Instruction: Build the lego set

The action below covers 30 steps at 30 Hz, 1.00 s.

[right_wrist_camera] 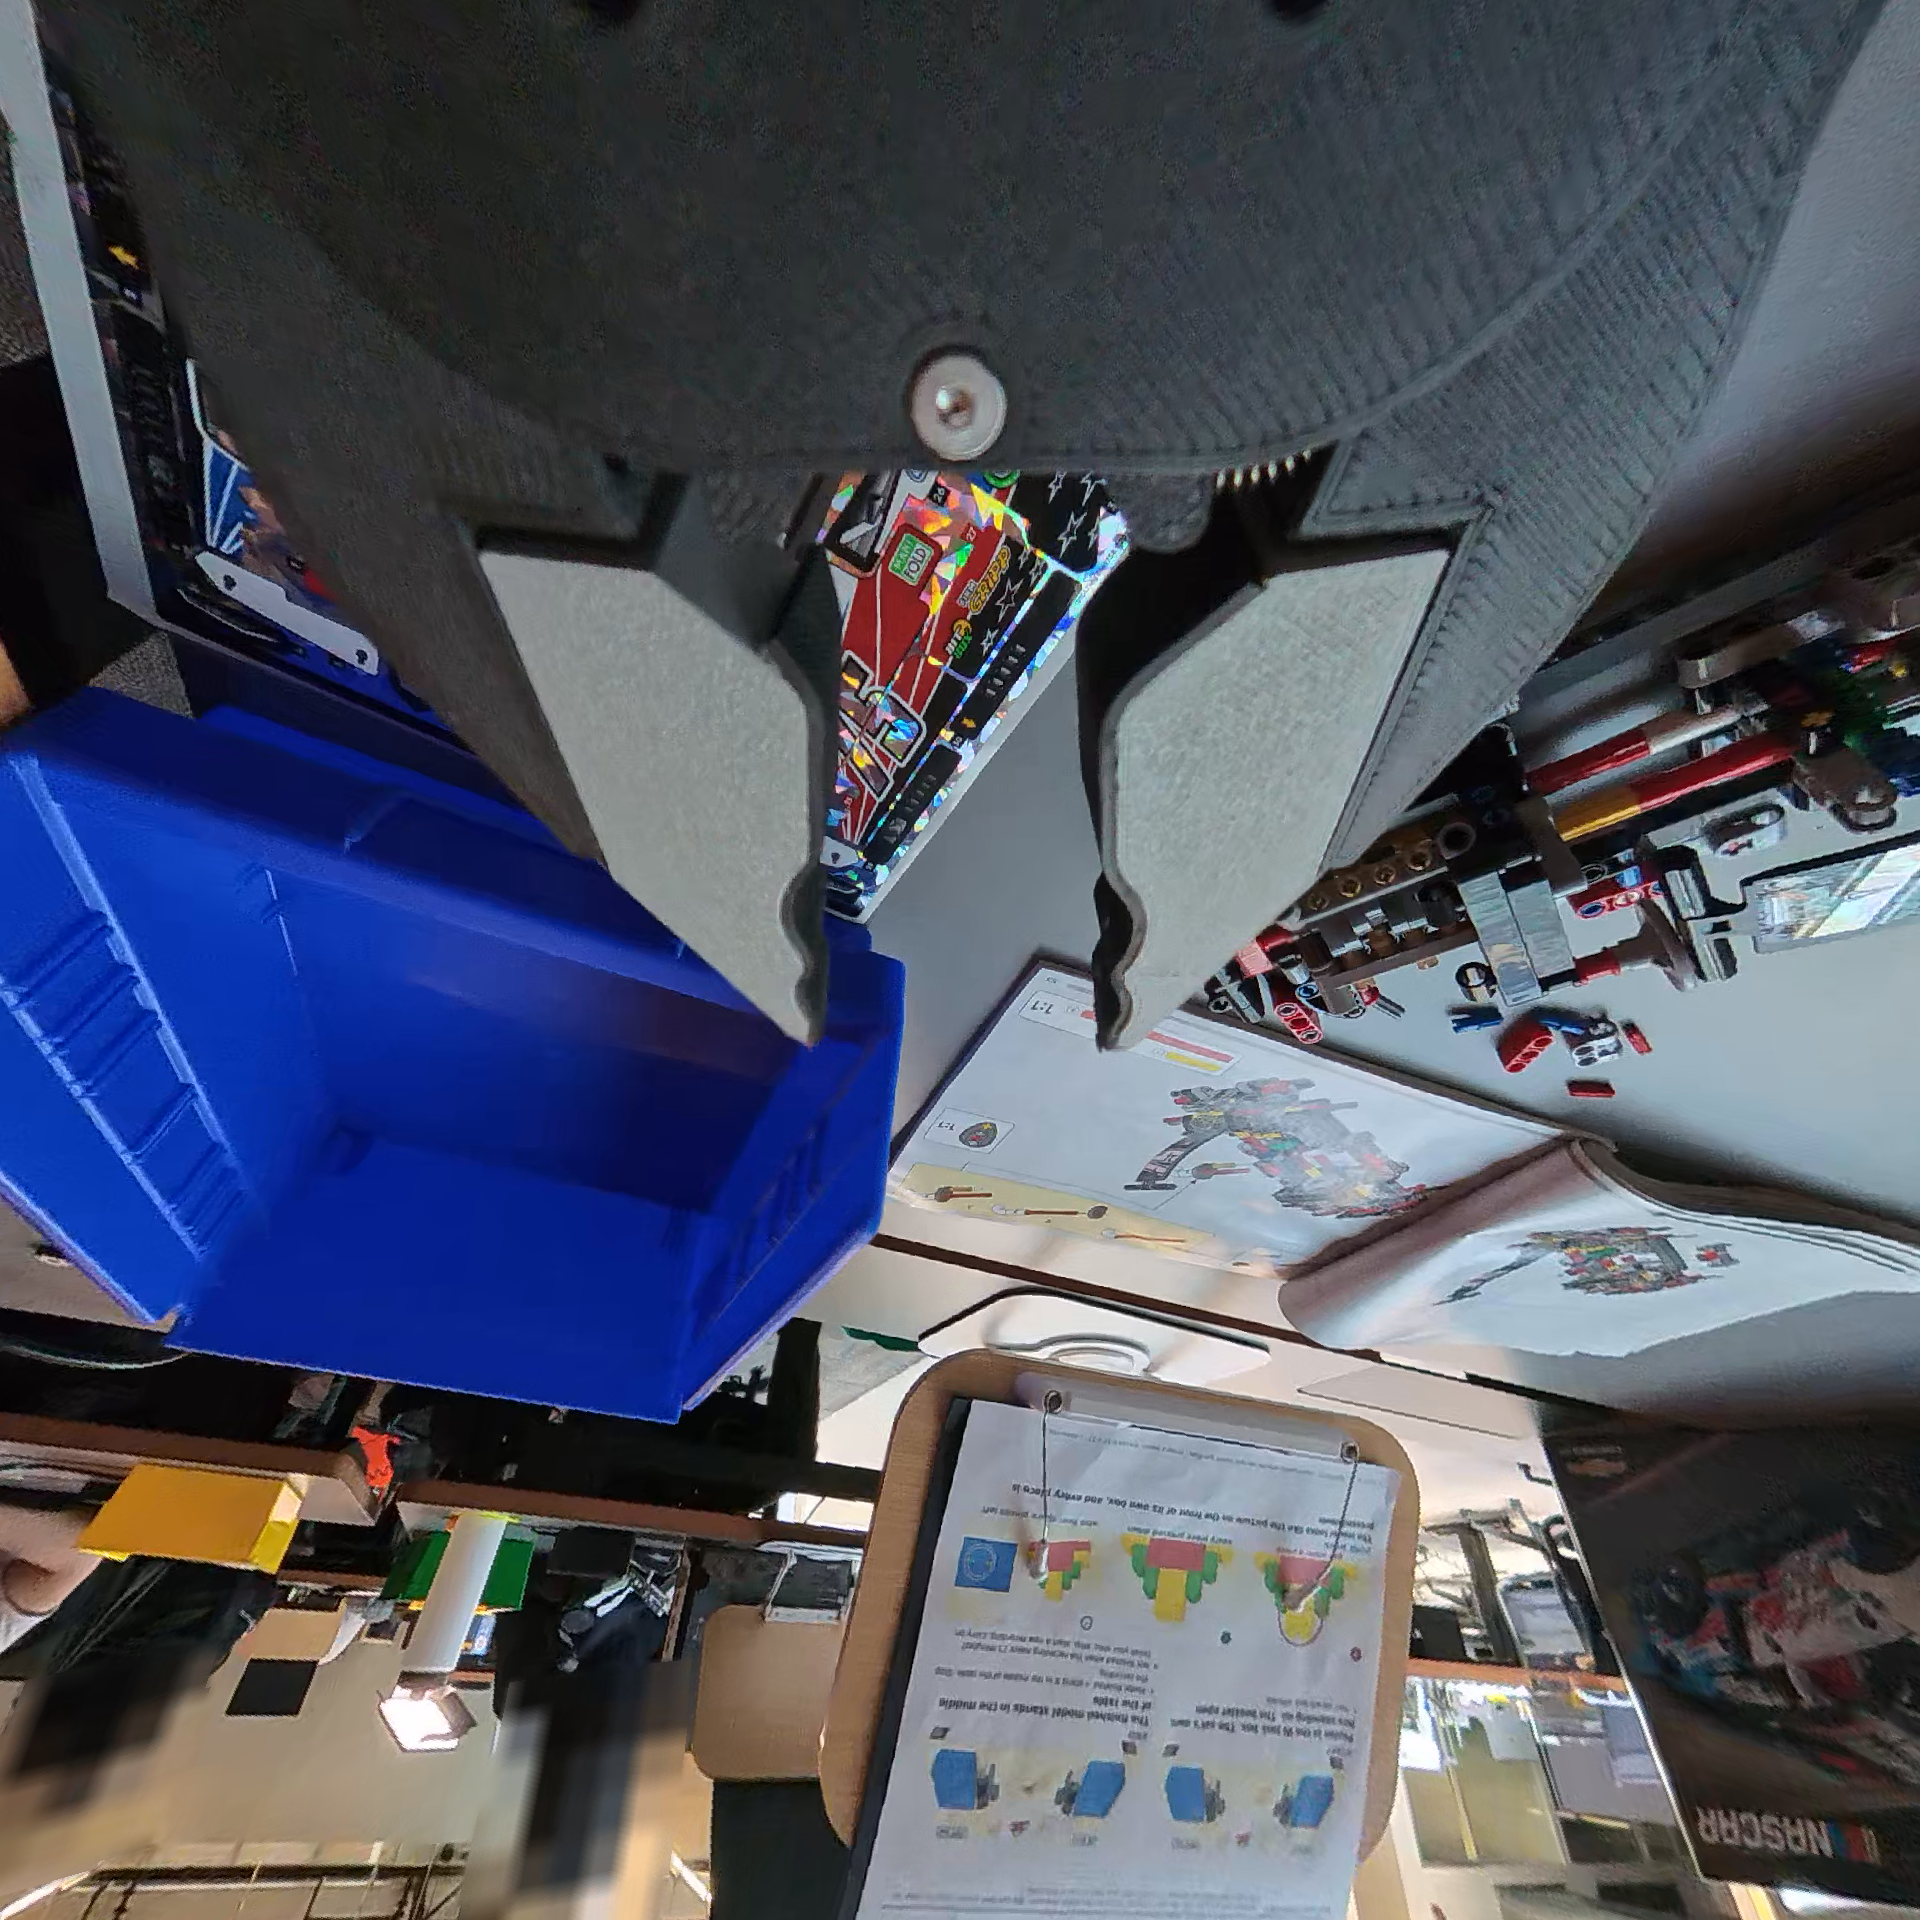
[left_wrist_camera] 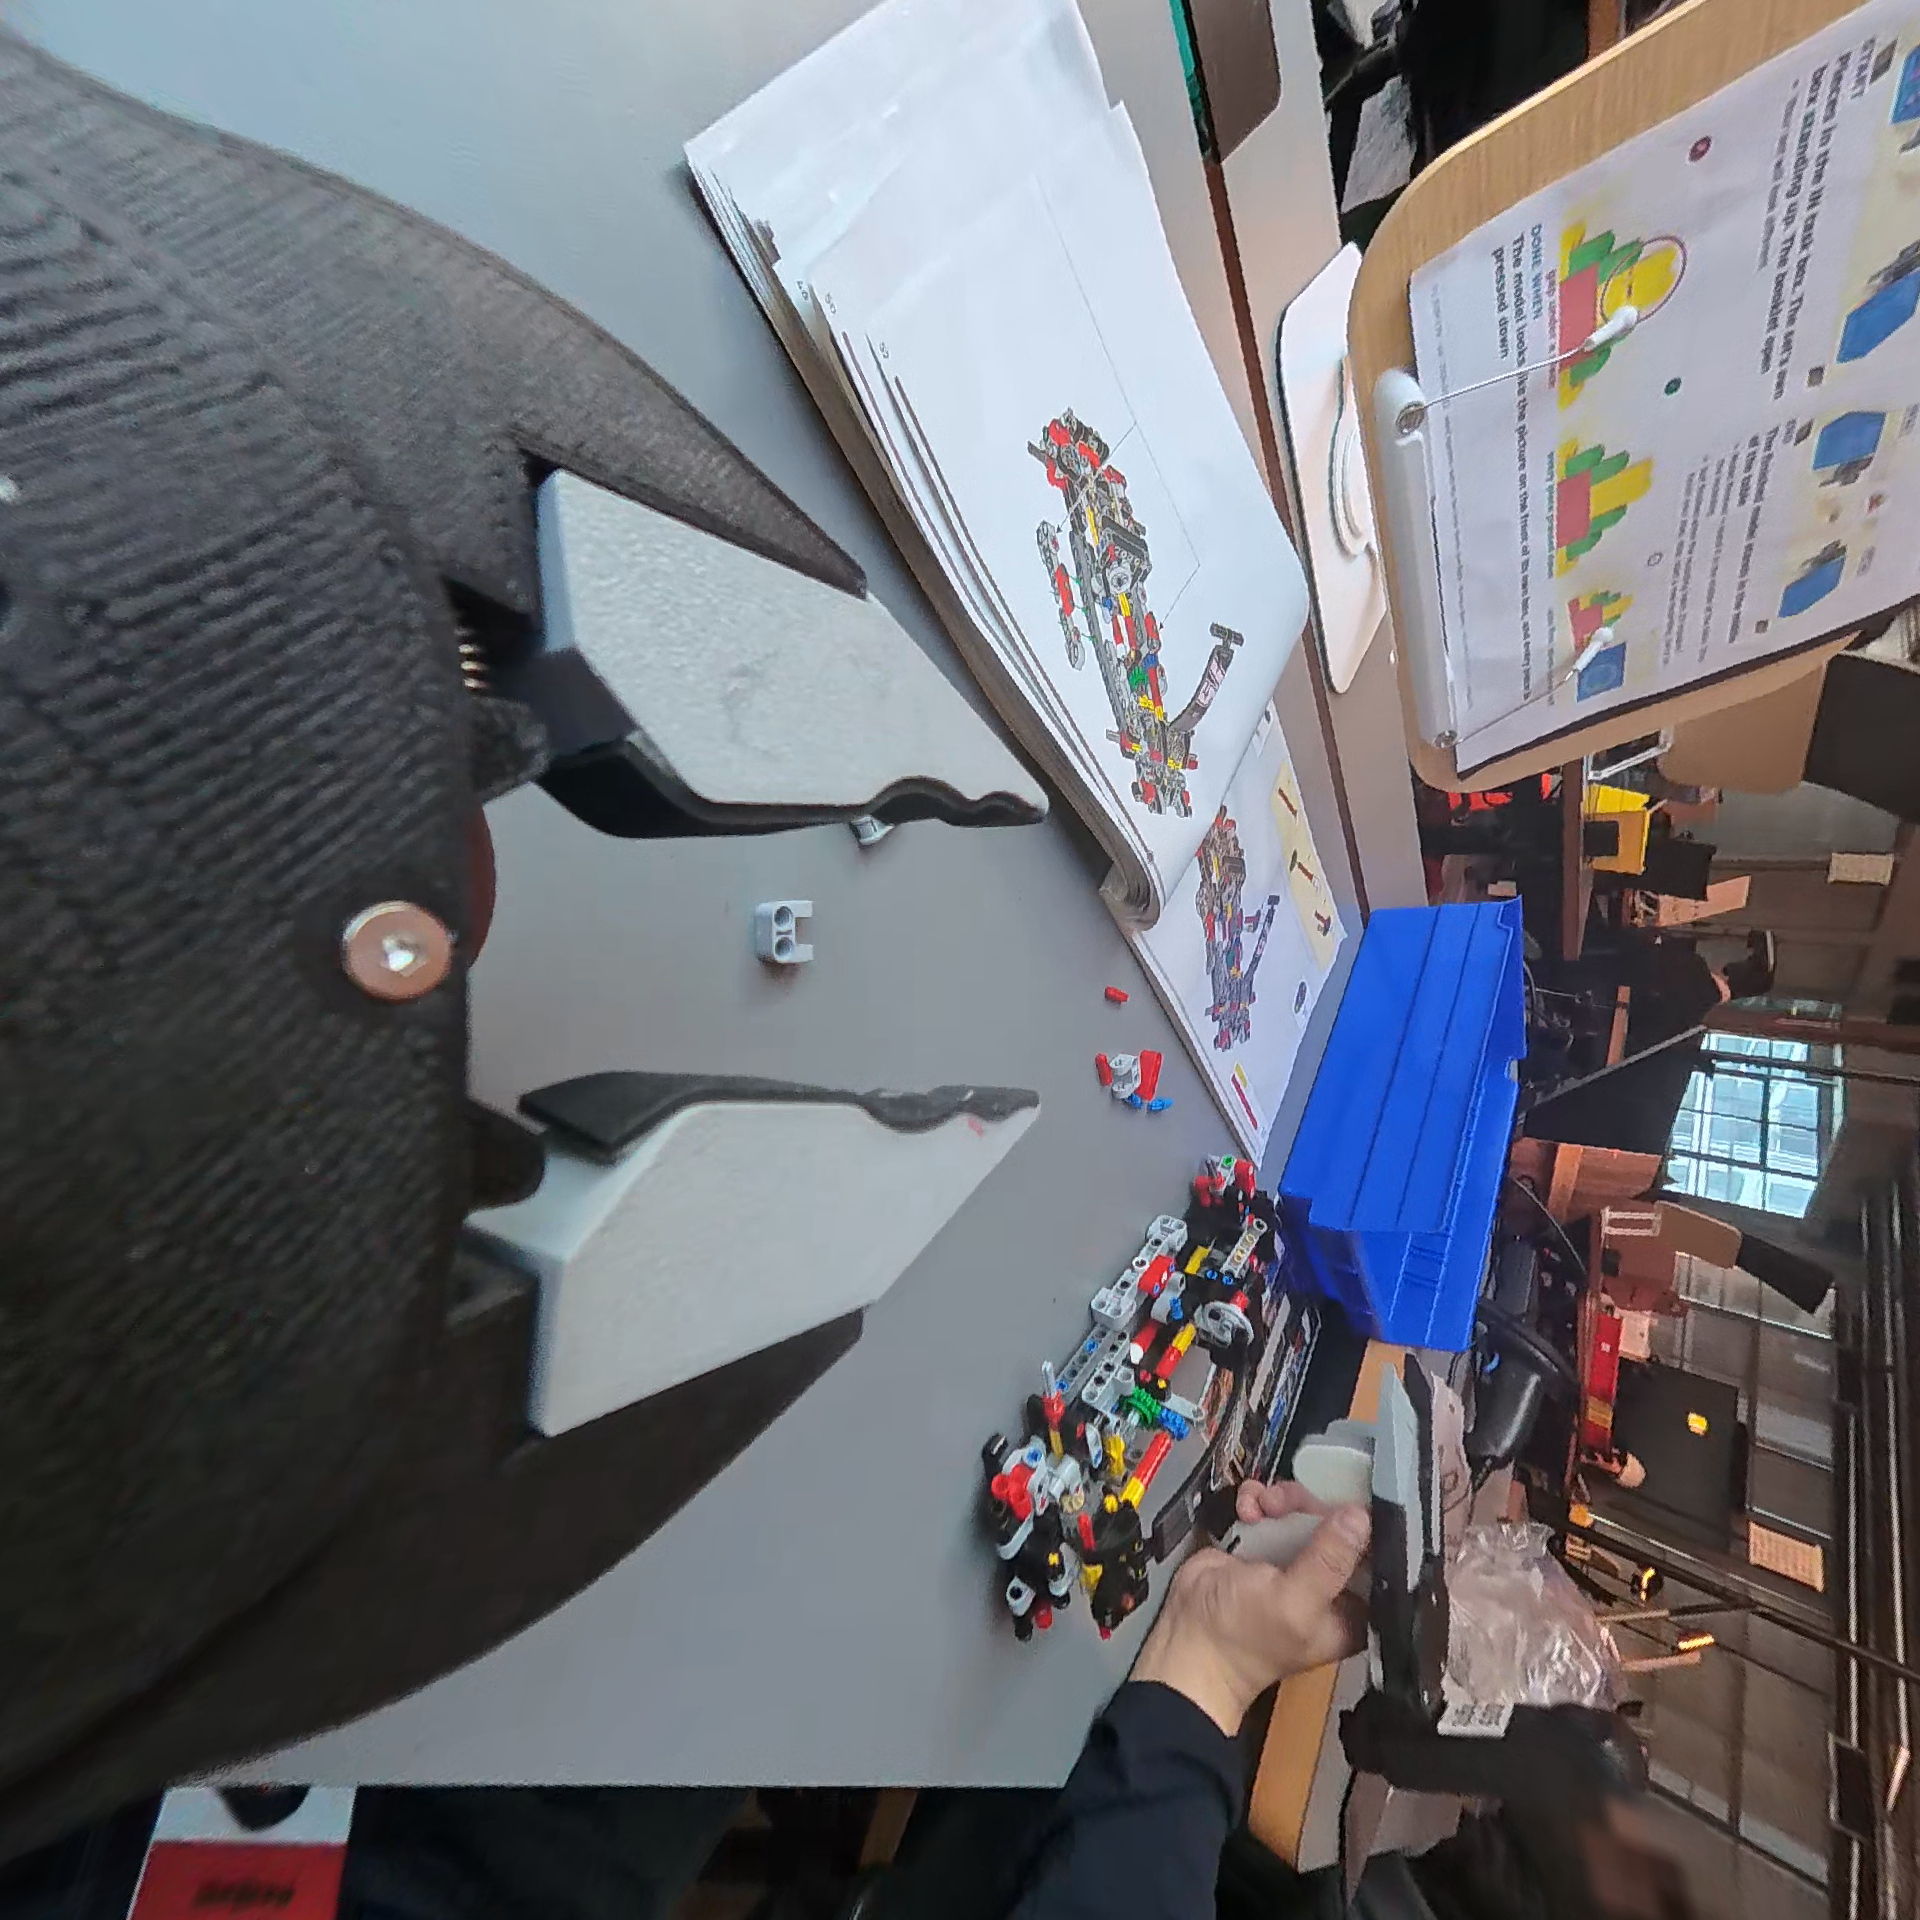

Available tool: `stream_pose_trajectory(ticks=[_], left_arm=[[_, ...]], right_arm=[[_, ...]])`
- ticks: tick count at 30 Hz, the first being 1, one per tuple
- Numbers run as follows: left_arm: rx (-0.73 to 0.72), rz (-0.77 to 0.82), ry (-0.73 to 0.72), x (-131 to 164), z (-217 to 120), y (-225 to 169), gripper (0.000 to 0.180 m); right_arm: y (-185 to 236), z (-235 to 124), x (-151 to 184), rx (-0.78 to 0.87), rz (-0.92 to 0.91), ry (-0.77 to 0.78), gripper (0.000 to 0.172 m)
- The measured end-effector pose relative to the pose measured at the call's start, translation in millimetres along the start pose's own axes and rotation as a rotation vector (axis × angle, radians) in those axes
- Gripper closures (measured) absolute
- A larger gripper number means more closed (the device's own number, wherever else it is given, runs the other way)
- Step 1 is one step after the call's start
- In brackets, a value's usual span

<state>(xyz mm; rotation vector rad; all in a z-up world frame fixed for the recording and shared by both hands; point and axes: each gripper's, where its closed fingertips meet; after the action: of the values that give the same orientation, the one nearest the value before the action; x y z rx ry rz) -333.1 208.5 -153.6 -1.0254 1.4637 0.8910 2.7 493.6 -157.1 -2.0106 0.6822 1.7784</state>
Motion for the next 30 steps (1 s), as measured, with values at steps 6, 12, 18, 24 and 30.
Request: stream_pose_trajectory(ticks=[6, 12, 18, 24, 30], left_arm=[[0.026, -0.009, -0.008, -1.6, 5.2, 1.0, 0.132], [0.064, 0.001, -0.02, -3.3, 5.6, -5.0, 0.135], [0.042, -0.029, -0.013, -2.1, 6.2, -0.3, 0.139], [-0.014, -0.132, -0.017, -0.4, 1.0, 11.3, 0.139], [0.011, -0.229, -0.032, 0.1, -0.5, 18.4, 0.136]], right_arm=[[0.2, 1.2, 0.6, -0.009, -0.006, 0.005, 0.125], [2.3, 5.6, 7.0, 0.006, -0.044, 0.047, 0.125], [2.3, 6.6, 7.9, 0.01, -0.052, 0.053, 0.125], [1.3, 7.9, 9.7, 0.029, -0.077, 0.068, 0.125], [-9.1, 8.7, 11.3, 0.072, -0.073, 0.08, 0.125]])
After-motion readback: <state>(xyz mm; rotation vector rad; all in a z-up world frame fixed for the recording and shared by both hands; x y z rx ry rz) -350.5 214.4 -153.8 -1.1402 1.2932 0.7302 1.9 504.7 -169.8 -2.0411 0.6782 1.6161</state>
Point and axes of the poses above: each gripper's, where its closed fingertips meet, z out along the fingers, x out of its underside, y = z × x across the jaws, and after that the axes turned 5 degrees about z, right-handed
